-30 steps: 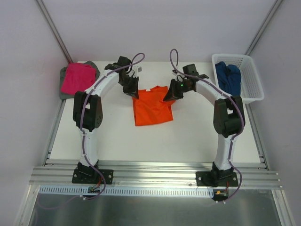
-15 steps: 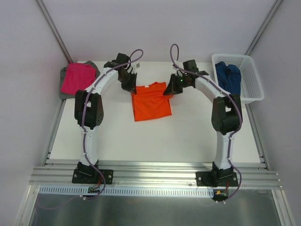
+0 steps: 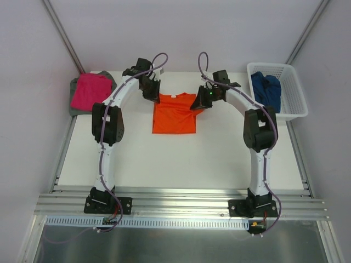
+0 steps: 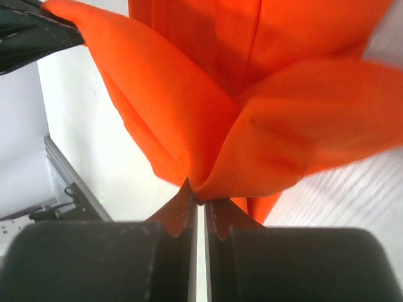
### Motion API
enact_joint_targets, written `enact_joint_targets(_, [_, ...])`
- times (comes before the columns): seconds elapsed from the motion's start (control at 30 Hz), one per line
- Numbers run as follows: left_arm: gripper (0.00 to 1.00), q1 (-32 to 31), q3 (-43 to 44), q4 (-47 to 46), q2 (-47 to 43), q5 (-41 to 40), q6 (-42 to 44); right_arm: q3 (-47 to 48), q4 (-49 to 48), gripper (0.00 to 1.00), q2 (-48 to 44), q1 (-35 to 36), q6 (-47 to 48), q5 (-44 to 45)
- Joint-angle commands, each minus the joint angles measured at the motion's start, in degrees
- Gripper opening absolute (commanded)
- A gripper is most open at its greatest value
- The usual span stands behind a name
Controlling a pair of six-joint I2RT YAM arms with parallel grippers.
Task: Fold and stack the t-shirts
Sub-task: Fold the tshirt
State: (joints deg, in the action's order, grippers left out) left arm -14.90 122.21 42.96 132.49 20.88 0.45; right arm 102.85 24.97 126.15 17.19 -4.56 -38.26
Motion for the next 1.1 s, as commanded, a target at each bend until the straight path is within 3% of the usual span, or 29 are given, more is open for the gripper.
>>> enact_joint_targets(0.0, [0.0, 0.31, -5.91, 1.25, -12.12, 4.33, -0.09, -4.21, -0.28, 0.01, -8.6, -0.14, -0.89, -2.78])
enact_joint_targets(0.3, [0.0, -2.06, -35.0, 4.5, -41.74, 12.5, -3.61, -24.43, 8.33, 0.01, -30.59, 3.72, -1.86, -5.16])
enact_joint_targets(0.4, [0.0, -3.38, -45.28, 5.12, -48.08, 16.8, -5.28, -32.06, 8.78, 0.01, -36.75, 7.57, -2.64, -5.77])
enact_joint_targets(0.47, [0.07, -3.82, -52.58, 4.94, -50.04, 17.78, -6.42, -37.08, 8.17, 0.02, -39.82, 9.52, -3.52, -6.73])
enact_joint_targets(0.5, [0.12, -3.83, -54.78, 4.94, -51.7, 18.22, -6.6, -42.07, 7.73, 0.03, -40.71, 11.18, -3.96, -7.09])
enact_joint_targets(0.53, [0.36, -3.83, -58.98, 4.94, -52.41, 18.4, -7.21, -44.38, 6.77, 0.05, -41.33, 11.98, -5.27, -7.26])
enact_joint_targets(0.6, [0.56, -3.83, -63.04, 4.68, -54.43, 18.75, -7.65, -51.64, 5.54, 0.22, -42.82, 13.74, -6.86, -6.39])
enact_joint_targets(0.63, [0.99, -3.83, -66.72, 4.24, -55.05, 18.84, -8.53, -53.7, 4.92, 0.31, -43.18, 14.27, -8.87, -5.17])
enact_joint_targets(0.67, [0.99, -3.83, -68.32, 3.8, -55.66, 18.41, -9.14, -55.98, 4.13, 0.56, -43.79, 15.14, -9.5, -5.07])
enact_joint_targets(0.7, [0.99, -3.83, -70.25, 3.28, -56.8, 18.32, -9.5, -57.39, 3.86, 0.73, -44.05, 15.59, -9.77, -4.63])
enact_joint_targets(0.73, [0.99, -3.83, -70.62, 2.49, -57.33, 18.75, -9.67, -58.71, 3.86, 1.0, -44.14, 15.85, -9.86, -3.59])
enact_joint_targets(0.9, [0.99, -3.21, -62.3, 1.78, -52.43, 15.42, -7.66, -49.35, 8.68, 0.96, -42.05, 15.51, -4.77, -0.33])
enact_joint_targets(1.07, [0.99, -1.19, -44.19, 1.87, -38.74, 13.75, -5.2, -34.33, 9.13, 0.96, -34.67, 13.4, -2.65, 0.12])
